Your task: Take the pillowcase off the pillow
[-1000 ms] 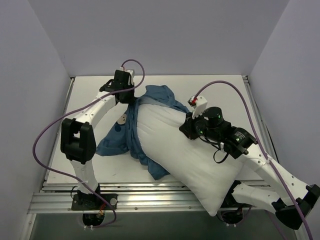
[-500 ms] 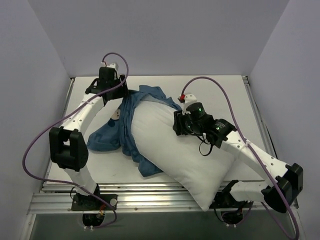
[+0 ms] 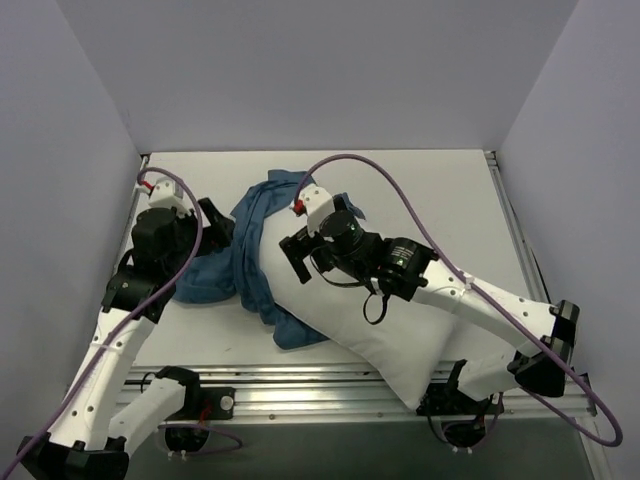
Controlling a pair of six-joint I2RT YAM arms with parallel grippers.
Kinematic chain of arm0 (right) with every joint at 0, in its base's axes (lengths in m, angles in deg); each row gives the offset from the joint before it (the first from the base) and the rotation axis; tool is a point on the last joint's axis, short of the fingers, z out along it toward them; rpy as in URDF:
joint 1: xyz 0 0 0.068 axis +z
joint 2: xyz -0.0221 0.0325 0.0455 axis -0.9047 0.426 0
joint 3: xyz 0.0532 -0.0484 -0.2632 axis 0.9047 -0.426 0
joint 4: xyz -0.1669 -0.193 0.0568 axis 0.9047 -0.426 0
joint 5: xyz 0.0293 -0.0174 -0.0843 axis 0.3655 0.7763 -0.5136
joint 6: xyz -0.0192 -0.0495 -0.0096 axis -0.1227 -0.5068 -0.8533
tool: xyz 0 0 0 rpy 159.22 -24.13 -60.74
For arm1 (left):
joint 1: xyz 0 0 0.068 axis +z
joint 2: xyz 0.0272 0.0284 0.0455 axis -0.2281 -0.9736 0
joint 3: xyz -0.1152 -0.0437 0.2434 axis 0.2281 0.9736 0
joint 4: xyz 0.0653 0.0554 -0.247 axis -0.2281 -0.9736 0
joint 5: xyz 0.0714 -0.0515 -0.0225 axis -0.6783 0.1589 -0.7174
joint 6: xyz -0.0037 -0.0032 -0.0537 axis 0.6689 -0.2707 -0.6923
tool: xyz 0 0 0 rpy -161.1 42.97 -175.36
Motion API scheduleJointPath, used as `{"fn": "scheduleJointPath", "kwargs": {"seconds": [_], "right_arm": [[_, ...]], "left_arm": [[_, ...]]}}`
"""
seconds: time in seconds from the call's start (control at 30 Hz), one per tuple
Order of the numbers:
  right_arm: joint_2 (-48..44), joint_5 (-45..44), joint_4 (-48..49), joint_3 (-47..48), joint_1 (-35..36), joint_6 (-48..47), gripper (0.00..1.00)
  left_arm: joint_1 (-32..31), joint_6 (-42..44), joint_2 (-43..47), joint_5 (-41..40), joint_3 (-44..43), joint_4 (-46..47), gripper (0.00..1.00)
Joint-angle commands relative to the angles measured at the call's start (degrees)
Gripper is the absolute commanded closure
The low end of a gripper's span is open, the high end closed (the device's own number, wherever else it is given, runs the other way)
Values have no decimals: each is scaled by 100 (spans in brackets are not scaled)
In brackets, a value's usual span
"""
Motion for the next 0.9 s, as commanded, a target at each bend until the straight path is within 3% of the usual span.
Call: {"fn": "scheduleJointPath", "kwargs": {"seconds": [0.0, 0.13, 0.33, 0.37, 0.4, 0.43, 0.53, 0.87], "right_arm": [[447, -188, -40, 18, 185, -458, 0], [1001, -144, -14, -42, 247, -686, 0], [1688, -337, 311, -324, 151, -853, 1], [1758, -381, 329, -394, 107, -836, 7], [1872, -355, 355, -430, 37, -818, 15], [1917, -320, 390, -500, -103, -766, 45], [1944, -241, 496, -632, -279, -695, 100], [1540, 225, 672, -948, -517, -660, 100]], "left_arm": [[-81, -467, 506, 334, 783, -496, 9], [-204, -863, 966, 729, 1732, -234, 10], [-468, -925, 905, 818, 1954, 242, 11], [-494, -925, 861, 749, 1963, 294, 11], [-503, -942, 748, 704, 1972, 321, 11], [-538, -969, 668, 678, 2006, 391, 11], [-652, -1039, 326, 564, 2024, 523, 11], [-1277, -996, -825, -526, 2086, 1761, 18]]}}
